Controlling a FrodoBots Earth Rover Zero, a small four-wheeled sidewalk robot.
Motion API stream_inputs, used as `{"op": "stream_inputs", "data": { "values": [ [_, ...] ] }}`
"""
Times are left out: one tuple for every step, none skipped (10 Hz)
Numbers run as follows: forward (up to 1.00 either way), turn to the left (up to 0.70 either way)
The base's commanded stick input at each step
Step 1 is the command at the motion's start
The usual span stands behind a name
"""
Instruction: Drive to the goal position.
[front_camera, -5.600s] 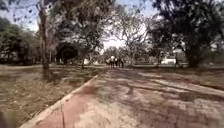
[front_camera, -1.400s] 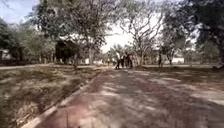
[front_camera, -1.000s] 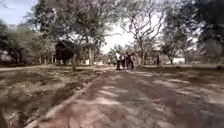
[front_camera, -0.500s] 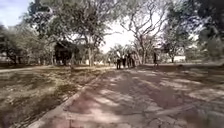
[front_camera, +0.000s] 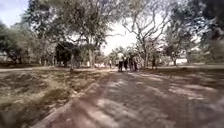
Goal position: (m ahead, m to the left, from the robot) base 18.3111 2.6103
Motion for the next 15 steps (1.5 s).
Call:
{"op": "stream_inputs", "data": {
  "values": [
    [0.85,0.0],
    [0.85,0.0],
    [0.85,0.0],
    [0.85,0.0],
    [0.85,0.0],
    [0.85,0.0],
    [0.85,0.0],
    [0.85,0.0],
    [0.85,0.0],
    [0.85,0.0],
    [0.85,0.0],
    [0.85,0.0],
    [0.85,0.0],
    [0.85,0.0],
    [0.85,0.0]
  ]
}}
